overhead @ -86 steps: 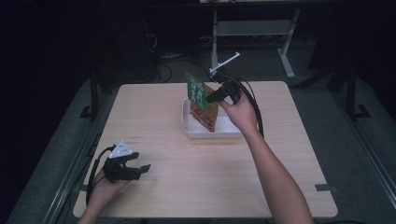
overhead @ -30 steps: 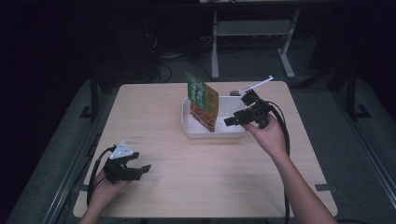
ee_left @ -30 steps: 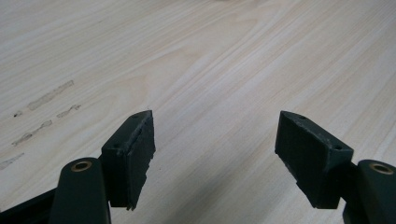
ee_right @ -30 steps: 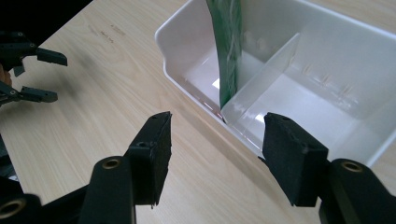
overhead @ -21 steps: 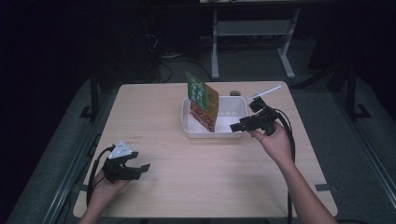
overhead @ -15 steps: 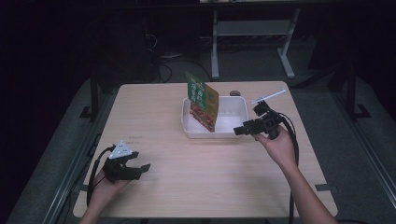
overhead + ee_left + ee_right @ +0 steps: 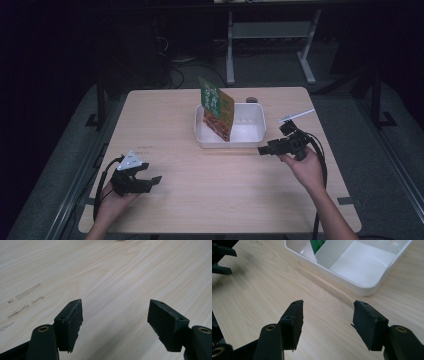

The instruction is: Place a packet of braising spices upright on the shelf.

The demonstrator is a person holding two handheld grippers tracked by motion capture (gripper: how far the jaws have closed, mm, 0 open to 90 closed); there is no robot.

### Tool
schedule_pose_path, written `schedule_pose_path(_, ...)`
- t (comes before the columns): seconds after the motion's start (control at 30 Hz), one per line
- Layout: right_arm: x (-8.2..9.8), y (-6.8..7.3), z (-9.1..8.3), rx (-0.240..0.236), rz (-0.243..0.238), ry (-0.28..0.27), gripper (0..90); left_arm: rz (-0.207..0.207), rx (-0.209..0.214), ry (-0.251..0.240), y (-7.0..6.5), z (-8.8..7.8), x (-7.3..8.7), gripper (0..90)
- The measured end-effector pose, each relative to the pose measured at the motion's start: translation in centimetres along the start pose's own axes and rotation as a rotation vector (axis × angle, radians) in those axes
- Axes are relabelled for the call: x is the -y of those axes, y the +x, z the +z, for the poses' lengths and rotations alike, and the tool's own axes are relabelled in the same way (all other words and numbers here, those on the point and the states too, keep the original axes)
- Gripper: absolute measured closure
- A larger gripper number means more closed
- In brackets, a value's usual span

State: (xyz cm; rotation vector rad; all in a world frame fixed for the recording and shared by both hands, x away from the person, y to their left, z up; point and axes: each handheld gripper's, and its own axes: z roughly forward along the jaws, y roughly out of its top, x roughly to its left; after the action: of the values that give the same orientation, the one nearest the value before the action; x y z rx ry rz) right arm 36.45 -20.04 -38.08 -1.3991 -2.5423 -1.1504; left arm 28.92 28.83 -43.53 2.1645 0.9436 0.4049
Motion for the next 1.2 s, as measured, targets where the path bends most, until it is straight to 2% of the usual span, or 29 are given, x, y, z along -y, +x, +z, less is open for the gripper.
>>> schedule_pose_path(0.2, 1.1, -0.2, -0.2, -0.004, 0.008, -0.004, 40.9, -0.001, -0.001, 0.0, 0.0, 0.0, 0.0, 28.2)
schedule_pose_path(0.63, 4.9, -0.6, 0.3, -0.018, 0.039, 0.006, 40.7, 0.003, -0.006, -0.005, -0.2, 0.0, -0.1, 28.3)
schedule_pose_path(1.0, 7.2, 0.3, 0.6, -0.012, 0.014, 0.033, 40.4, 0.009, -0.003, -0.002, -0.3, 0.1, -0.1, 28.3)
schedule_pose_path(1.2, 9.4, 0.6, 1.0, -0.024, 0.008, 0.042, 38.5, 0.005, 0.01, -0.013, -0.5, 0.1, -0.2, 28.3)
